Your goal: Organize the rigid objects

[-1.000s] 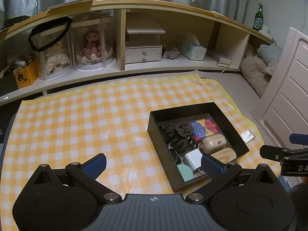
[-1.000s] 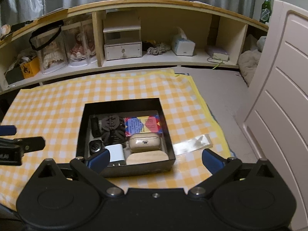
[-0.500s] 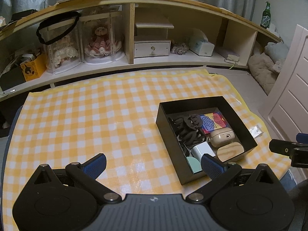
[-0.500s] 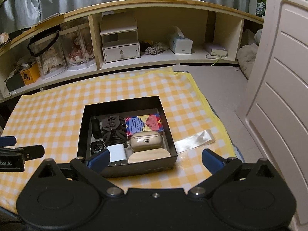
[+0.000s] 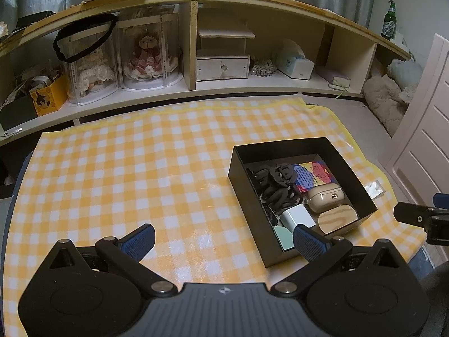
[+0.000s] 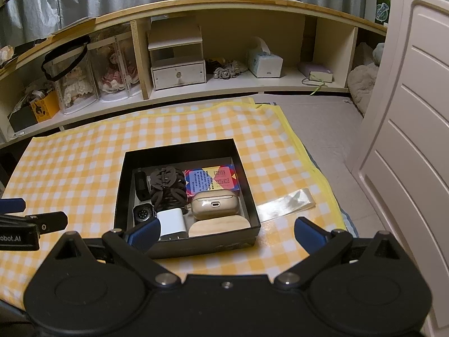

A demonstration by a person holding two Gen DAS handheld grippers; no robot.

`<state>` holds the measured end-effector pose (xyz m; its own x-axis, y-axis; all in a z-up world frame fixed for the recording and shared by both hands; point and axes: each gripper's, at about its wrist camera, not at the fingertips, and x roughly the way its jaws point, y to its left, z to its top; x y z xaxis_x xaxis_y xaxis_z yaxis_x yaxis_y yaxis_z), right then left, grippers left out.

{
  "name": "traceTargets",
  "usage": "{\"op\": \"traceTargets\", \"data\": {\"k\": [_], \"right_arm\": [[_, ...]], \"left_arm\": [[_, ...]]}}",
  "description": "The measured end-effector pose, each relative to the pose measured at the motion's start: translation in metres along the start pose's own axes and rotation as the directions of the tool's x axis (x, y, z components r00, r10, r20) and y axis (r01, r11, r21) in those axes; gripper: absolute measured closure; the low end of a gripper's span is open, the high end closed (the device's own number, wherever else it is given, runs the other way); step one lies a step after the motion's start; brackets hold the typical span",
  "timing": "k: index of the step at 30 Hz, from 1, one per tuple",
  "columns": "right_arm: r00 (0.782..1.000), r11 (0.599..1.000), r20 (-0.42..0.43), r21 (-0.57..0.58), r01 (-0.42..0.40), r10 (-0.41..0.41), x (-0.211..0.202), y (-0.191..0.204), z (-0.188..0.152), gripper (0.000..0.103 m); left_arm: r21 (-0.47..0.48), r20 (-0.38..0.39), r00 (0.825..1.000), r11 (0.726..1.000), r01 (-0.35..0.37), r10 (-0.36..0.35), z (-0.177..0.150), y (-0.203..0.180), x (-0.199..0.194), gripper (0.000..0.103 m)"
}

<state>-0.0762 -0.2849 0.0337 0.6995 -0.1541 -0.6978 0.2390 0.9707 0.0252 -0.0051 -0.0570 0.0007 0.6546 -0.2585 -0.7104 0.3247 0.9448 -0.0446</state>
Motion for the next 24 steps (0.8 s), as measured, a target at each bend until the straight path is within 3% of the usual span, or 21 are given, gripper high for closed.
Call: {"op": "traceTargets", "data": {"k": [24], "right_arm": [[1.000, 1.000, -0.002, -0.004, 0.000, 0.000, 0.0000, 0.0026, -0.0015, 0.000]], "left_arm": [[0.001, 0.000, 1.000, 1.000, 0.002, -0.002, -0.0015, -0.0002, 0.0011, 0.000]]}}
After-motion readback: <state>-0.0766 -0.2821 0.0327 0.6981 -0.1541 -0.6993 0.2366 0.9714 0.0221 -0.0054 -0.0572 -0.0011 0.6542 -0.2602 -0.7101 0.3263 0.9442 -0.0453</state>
